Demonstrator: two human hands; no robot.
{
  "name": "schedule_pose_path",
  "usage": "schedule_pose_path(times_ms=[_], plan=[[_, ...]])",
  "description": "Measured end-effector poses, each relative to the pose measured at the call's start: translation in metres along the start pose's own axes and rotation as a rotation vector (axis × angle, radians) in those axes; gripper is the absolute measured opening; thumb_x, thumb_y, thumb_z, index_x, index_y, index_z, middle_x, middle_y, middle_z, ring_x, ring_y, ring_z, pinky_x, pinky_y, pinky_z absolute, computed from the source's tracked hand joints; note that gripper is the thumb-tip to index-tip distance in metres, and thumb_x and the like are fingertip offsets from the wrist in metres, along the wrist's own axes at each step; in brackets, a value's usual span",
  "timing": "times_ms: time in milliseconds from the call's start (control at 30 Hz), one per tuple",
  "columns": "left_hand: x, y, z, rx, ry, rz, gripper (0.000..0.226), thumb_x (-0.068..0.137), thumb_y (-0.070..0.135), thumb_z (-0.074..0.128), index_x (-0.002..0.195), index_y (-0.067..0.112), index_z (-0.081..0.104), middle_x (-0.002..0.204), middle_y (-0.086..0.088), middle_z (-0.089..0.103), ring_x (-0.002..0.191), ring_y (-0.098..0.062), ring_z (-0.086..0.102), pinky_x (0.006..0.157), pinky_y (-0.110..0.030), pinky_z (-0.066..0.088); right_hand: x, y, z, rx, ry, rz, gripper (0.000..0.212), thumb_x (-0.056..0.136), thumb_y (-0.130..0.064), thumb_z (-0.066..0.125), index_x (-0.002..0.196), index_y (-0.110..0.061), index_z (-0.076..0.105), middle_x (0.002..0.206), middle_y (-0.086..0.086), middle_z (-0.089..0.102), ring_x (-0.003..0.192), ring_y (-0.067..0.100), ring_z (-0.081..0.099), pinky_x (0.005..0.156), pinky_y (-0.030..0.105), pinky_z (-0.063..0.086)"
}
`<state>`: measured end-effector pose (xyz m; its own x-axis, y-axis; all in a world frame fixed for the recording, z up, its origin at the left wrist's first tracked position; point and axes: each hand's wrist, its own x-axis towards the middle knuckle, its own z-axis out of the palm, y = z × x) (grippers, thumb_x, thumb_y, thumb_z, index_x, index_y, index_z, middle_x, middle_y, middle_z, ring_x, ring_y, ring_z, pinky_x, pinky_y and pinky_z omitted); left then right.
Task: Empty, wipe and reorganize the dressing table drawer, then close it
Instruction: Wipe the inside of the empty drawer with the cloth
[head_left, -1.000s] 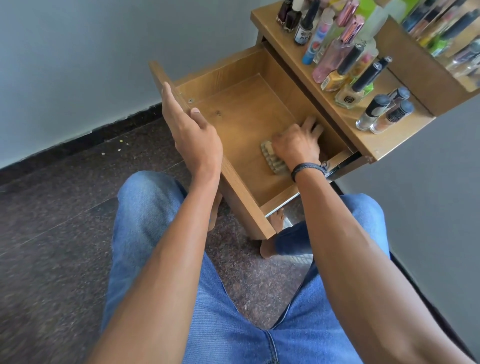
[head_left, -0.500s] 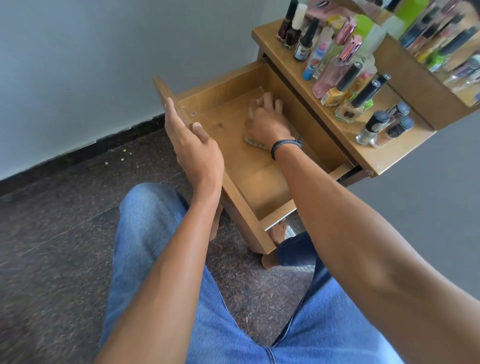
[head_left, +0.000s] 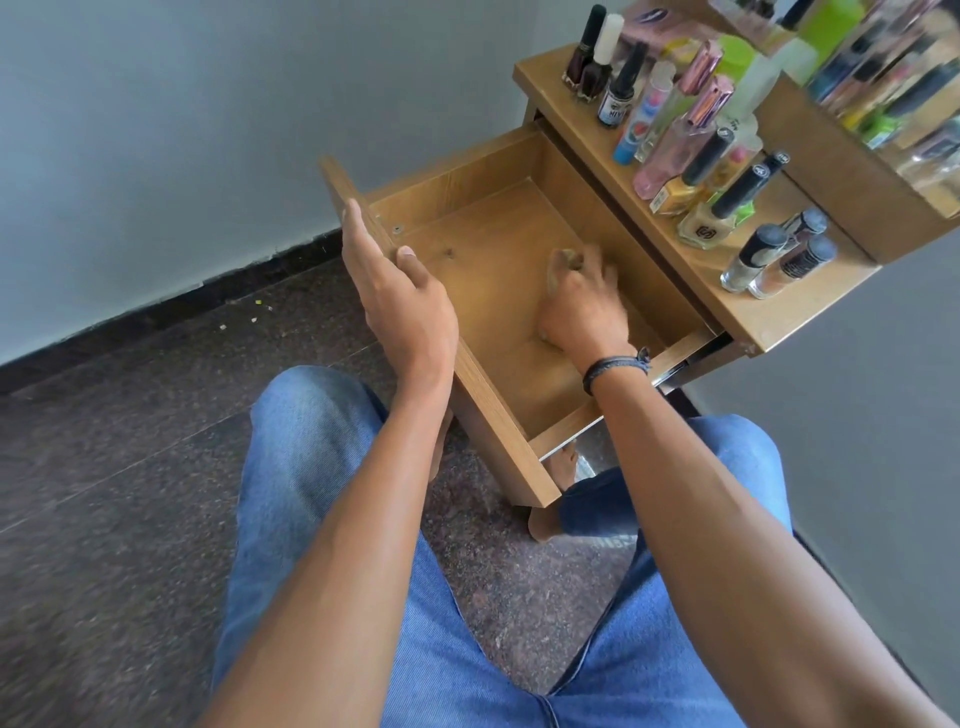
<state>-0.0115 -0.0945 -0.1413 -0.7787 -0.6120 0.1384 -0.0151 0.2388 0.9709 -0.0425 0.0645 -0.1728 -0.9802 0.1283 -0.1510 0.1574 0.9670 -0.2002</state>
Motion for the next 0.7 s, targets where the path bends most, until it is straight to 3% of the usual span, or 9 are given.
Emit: schedule_pose_path(times_ms=[100,133,200,400,500,633,700], plan=[[0.002,0.001,0.001,0.001,0.001,0.000,0.057,0.100,-0.005,0.041,0.154,0.005,0.030,0.161,-0.010,0.030,0.149,-0.018,0.027,0.106,0.000,0.017,0.021,-0.002,0.003,-0.008,-0.097,-0.037,0.063,0.098,-0.011,0.043,0.157,-0.009,0.022,0.164,0.017,0.010,0.150,0.045,0.013,0.121,0.050,0.020],[0.002,0.000,0.002,0.003,0.002,-0.003,0.057,0.099,-0.005,0.041,0.154,0.005,0.030,0.161,-0.011,0.030,0.149,-0.018,0.027,0.106,-0.001,0.017,0.027,-0.005,0.006,-0.013,-0.130,-0.074,0.065,0.100,-0.011,0.040,0.160,-0.007,0.014,0.167,0.017,0.002,0.154,0.042,0.002,0.124,0.049,0.008],[0.002,0.000,0.002,0.003,0.002,-0.009,0.057,0.099,-0.005,0.041,0.154,0.005,0.030,0.161,-0.010,0.030,0.149,-0.018,0.027,0.108,-0.003,0.018,0.037,-0.015,0.010,-0.013,-0.174,-0.140,0.069,0.101,-0.009,0.036,0.162,-0.007,0.004,0.169,0.015,-0.007,0.155,0.035,-0.011,0.126,0.046,-0.002],[0.003,-0.001,0.000,0.010,0.001,-0.004,0.057,0.099,-0.005,0.042,0.154,0.004,0.030,0.160,-0.011,0.031,0.149,-0.019,0.028,0.114,-0.010,0.020,0.004,-0.050,0.025,-0.049,-0.228,-0.419,0.062,0.106,-0.015,0.030,0.162,-0.013,0.003,0.170,0.009,-0.005,0.156,0.030,-0.010,0.127,0.046,-0.002],[0.001,0.000,0.000,0.009,-0.001,0.000,0.056,0.099,-0.004,0.042,0.153,0.004,0.031,0.160,-0.012,0.031,0.149,-0.020,0.028,0.108,-0.002,0.018,-0.025,-0.034,0.025,-0.120,-0.251,-0.507,0.060,0.108,-0.019,0.028,0.162,-0.013,0.003,0.171,0.006,-0.004,0.157,0.026,-0.010,0.127,0.045,0.003],[0.002,0.001,0.000,-0.011,-0.002,0.002,0.056,0.099,-0.005,0.042,0.154,0.004,0.030,0.161,-0.011,0.030,0.149,-0.020,0.027,0.110,-0.006,0.020,-0.022,0.008,-0.010,-0.169,-0.418,-0.444,0.076,0.101,-0.016,0.040,0.162,-0.024,-0.004,0.169,-0.002,-0.012,0.155,0.018,-0.014,0.125,0.036,-0.009],[0.002,0.000,-0.001,-0.017,0.000,-0.005,0.057,0.099,-0.006,0.042,0.154,0.004,0.030,0.161,-0.011,0.030,0.149,-0.020,0.027,0.110,-0.005,0.019,-0.010,0.022,-0.026,-0.153,-0.466,-0.324,0.079,0.099,-0.005,0.041,0.163,-0.027,-0.001,0.170,-0.005,-0.010,0.156,0.018,-0.010,0.125,0.036,-0.004]])
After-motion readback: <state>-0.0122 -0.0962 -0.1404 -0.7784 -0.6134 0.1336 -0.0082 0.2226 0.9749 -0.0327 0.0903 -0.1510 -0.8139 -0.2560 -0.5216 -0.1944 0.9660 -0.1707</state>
